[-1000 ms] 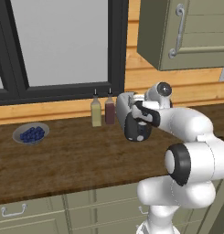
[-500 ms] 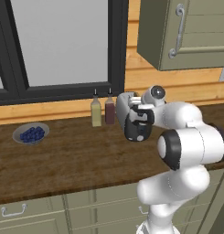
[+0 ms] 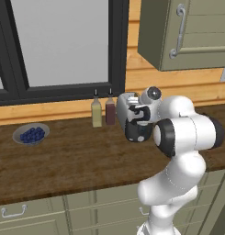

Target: Start the toaster. Once the lever pops up, take the bread to the plate on the dining counter.

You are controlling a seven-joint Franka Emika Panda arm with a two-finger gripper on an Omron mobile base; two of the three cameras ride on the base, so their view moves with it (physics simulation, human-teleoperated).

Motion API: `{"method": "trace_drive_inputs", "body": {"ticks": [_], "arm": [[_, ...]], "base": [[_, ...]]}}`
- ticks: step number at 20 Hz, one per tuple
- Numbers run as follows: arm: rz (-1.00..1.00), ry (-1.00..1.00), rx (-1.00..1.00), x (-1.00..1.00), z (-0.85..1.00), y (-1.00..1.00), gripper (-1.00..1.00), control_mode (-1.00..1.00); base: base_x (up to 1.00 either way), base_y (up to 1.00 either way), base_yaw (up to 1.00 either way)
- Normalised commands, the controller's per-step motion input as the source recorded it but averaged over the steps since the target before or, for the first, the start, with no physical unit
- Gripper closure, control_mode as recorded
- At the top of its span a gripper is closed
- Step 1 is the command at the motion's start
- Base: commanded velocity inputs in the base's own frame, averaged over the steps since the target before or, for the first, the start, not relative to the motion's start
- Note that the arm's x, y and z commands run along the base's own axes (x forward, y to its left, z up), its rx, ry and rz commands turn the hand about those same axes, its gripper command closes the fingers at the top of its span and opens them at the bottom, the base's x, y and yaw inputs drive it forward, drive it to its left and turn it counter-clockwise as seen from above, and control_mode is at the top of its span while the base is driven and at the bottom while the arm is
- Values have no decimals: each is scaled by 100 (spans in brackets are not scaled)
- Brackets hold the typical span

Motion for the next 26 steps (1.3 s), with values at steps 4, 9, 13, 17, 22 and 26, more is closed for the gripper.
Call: {"method": "trace_drive_inputs", "body": {"ticks": [4,9,13,17,22,26], "arm": [[0,0,1,41,-11,0,-100,-100],[0,0,0,35,-21,0,-100,-100],[0,0,0,33,-33,0,-100,-100],[0,0,0,15,-29,0,100,-100],[0,-4,0,-16,-13,0,100,-100],[-1,-5,0,-11,-1,0,100,-100]], "base": [[0,0,0],[0,0,0],[0,0,0],[0,0,0],[0,0,0],[0,0,0]]}}
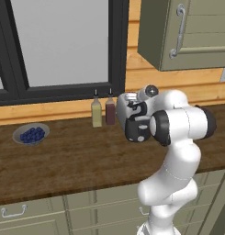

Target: Start the toaster. Once the lever pops up, take the bread to the plate on the dining counter.

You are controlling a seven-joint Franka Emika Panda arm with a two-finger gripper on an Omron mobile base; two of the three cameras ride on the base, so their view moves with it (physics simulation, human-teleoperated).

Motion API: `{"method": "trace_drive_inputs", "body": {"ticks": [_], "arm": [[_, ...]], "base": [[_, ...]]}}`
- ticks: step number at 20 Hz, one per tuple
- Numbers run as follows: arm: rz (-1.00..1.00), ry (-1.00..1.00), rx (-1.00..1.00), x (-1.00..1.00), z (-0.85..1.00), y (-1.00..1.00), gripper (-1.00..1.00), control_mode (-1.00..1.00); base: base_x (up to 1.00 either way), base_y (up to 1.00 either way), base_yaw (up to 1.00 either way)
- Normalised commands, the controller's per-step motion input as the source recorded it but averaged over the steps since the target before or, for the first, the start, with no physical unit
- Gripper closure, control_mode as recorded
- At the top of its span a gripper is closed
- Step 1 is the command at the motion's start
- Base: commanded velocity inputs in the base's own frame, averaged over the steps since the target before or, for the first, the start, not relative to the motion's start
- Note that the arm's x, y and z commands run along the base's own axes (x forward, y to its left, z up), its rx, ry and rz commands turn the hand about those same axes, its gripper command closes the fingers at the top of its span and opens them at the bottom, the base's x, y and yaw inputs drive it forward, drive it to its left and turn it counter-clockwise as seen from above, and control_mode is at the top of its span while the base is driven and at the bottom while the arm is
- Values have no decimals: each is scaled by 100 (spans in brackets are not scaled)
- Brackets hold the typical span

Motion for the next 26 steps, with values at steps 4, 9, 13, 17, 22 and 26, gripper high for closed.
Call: {"method": "trace_drive_inputs", "body": {"ticks": [4,9,13,17,22,26], "arm": [[-1,-15,0,-4,36,0,100,-100],[-1,-23,0,-12,82,0,100,-100],[-1,-13,1,-26,73,0,100,-100],[0,-5,3,-43,66,5,100,-100],[0,1,4,-70,53,18,100,-100],[0,12,8,-90,59,15,100,-100]], "base": [[0,0,0],[0,0,0],[0,0,0],[0,0,0],[0,0,0],[0,0,0]]}}
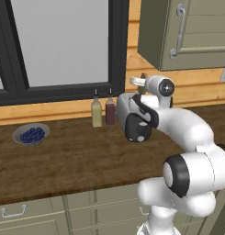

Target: Start the toaster. Once the lever pops up, take the bread to the plate on the dining counter.

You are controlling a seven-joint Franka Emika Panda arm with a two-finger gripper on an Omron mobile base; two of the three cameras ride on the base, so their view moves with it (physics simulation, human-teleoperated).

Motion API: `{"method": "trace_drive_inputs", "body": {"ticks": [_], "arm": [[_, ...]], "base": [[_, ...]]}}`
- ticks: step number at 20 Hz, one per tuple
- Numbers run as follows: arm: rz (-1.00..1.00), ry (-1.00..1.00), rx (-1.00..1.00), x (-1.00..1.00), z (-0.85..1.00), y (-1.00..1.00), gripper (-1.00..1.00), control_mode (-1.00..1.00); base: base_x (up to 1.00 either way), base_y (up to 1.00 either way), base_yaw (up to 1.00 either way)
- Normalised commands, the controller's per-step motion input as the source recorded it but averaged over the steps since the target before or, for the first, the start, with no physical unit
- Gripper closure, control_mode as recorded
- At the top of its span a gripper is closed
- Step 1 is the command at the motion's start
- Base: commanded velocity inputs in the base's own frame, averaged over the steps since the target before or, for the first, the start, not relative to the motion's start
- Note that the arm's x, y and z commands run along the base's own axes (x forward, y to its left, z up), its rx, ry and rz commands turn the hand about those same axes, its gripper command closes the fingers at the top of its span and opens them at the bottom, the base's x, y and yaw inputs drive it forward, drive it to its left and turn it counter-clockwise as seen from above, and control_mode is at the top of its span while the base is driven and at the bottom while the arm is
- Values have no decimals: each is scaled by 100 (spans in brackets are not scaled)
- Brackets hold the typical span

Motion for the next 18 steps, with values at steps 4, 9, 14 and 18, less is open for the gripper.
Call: {"method": "trace_drive_inputs", "body": {"ticks": [4,9,14,18], "arm": [[0,30,12,-100,80,12,100,-100],[0,38,9,-100,67,20,100,-100],[0,30,1,-100,14,23,100,-100],[0,3,-4,-100,-1,9,100,-100]], "base": [[0,0,0],[0,0,0],[0,0,0],[0,0,0]]}}
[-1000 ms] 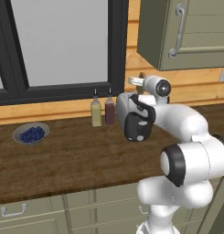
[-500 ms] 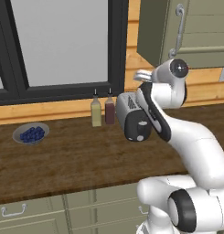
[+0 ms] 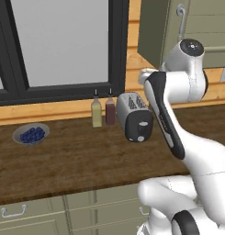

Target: Start the toaster. Once the lever pops up, take the bread to the plate on the dining counter.

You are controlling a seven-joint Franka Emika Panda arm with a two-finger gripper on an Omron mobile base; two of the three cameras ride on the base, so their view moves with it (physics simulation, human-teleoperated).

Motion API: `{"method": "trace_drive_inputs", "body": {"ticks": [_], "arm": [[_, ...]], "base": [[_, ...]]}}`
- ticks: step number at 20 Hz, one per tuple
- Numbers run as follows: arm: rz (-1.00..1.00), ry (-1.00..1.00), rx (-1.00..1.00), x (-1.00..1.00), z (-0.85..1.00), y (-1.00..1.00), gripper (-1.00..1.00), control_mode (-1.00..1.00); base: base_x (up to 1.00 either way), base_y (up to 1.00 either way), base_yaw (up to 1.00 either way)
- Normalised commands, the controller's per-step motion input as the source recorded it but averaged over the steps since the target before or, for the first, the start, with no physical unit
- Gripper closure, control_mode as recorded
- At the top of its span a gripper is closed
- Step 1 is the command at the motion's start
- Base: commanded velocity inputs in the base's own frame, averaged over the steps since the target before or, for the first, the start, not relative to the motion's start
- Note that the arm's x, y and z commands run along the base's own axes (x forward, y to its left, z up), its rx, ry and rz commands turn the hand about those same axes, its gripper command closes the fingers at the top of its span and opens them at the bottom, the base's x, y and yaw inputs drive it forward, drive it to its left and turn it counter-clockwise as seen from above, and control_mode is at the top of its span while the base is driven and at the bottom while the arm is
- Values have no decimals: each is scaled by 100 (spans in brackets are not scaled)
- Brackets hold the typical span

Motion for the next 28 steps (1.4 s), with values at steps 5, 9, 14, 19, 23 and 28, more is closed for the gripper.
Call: {"method": "trace_drive_inputs", "body": {"ticks": [5,9,14,19,23,28], "arm": [[0,-8,-2,-97,-6,0,100,-100],[0,-2,0,-54,-4,0,100,-100],[0,0,0,-10,0,0,100,100],[0,0,0,0,0,0,100,100],[0,0,0,0,0,0,100,100],[0,0,0,0,0,0,100,100]], "base": [[0,0,0],[0,0,0],[-59,29,23],[-21,49,95],[-8,66,92],[0,79,85]]}}
